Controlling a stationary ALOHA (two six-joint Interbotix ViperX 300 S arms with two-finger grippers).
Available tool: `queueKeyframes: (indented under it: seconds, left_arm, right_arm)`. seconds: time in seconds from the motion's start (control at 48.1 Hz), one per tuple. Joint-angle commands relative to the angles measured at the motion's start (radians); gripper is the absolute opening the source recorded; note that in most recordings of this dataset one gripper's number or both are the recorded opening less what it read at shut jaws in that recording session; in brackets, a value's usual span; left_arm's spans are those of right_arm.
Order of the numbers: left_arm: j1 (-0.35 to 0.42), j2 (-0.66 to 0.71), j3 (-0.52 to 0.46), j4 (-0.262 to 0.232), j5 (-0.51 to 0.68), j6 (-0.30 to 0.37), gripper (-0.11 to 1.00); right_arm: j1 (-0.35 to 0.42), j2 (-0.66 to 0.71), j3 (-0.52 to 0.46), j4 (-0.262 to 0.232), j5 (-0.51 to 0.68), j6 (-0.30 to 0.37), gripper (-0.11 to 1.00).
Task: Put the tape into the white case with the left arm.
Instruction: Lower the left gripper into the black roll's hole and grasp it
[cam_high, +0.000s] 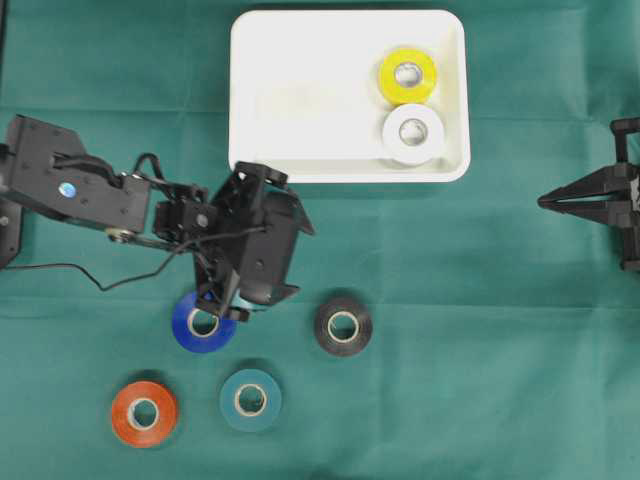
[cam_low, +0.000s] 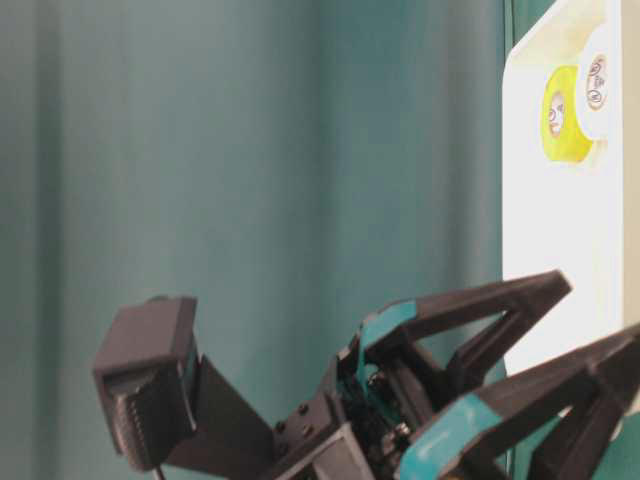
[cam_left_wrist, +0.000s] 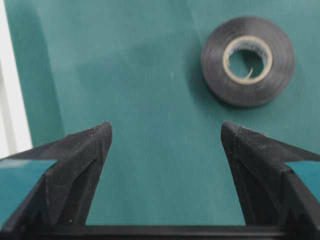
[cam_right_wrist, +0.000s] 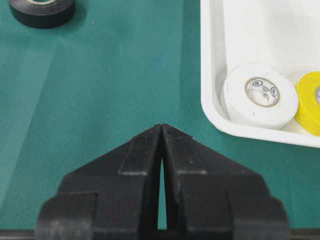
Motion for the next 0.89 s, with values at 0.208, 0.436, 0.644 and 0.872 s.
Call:
queueKeyframes:
  seconds: [0.208, 0.436, 0.644, 0.872]
  left_arm:
    - [-0.031, 0.063, -0.100, -0.002, -0.009, 0.002, 0.88]
    - [-0.043, 0.137, -0.169, -0.002, -0.009, 0.000, 0.88]
    - [-0.043, 0.202, -0.215, -0.002, -0.009, 0.000, 0.88]
    - [-0.043, 0.259, -0.258, -0.002, -0.009, 0.000, 0.88]
  right_arm:
    - [0.000, 0.006, -0.011, 0.000, -0.009, 0.002, -0.09]
    - [-0.002, 0.006, -0.009, 0.000, -0.009, 0.002, -0.09]
    - [0.000, 0.006, -0.011, -0.002, -0.009, 0.002, -0.09]
    - [-0.002, 0.006, -0.011, -0.002, -0.008, 0.002, -0.09]
